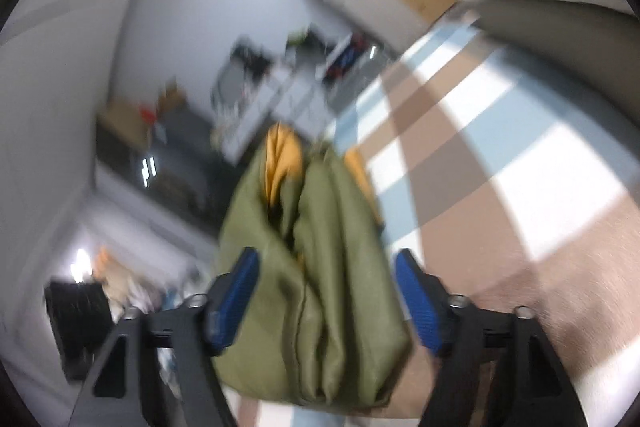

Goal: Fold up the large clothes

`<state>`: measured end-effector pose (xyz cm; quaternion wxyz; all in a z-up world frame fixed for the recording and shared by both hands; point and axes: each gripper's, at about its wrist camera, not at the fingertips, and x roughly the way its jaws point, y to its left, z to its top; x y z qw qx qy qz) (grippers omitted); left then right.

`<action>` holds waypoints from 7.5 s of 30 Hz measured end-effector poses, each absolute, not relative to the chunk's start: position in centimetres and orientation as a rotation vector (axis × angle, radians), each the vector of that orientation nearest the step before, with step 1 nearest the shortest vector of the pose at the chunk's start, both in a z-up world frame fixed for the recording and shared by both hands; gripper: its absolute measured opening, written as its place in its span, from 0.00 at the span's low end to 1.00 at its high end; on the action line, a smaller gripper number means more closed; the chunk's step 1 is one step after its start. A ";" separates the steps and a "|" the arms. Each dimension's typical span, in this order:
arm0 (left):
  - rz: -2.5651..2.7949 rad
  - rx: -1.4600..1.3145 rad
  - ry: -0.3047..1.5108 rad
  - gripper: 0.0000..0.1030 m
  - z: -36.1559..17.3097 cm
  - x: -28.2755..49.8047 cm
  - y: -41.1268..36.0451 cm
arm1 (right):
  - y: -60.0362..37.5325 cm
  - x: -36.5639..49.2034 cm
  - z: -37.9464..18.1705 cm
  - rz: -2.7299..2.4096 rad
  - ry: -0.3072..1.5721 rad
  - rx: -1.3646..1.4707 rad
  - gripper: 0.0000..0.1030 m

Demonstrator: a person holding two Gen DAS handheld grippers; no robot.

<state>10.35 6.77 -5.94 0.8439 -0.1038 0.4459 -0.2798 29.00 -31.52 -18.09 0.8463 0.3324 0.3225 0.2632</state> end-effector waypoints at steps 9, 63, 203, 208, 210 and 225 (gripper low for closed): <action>-0.548 -0.521 1.190 0.95 -13.5 17.7 13.5 | -26.3 35.5 -15.8 0.644 0.957 0.344 0.85; -0.547 -0.335 1.080 0.71 -9.9 12.3 16.8 | -22.6 20.4 -13.2 1.013 0.862 0.483 0.34; 0.193 0.014 0.560 0.84 -1.1 9.7 25.1 | 2.2 12.5 -8.7 1.189 0.490 0.186 0.56; 0.417 0.160 0.338 0.99 0.0 -0.8 20.4 | -0.7 7.1 -4.5 1.147 0.199 0.163 1.00; 0.441 0.142 0.314 0.99 -0.1 -3.4 19.1 | -1.5 4.8 -3.1 1.154 0.117 0.158 1.00; 0.417 -0.092 0.303 0.99 -0.1 -7.9 18.7 | -2.5 -1.2 -1.3 1.143 0.037 0.172 1.00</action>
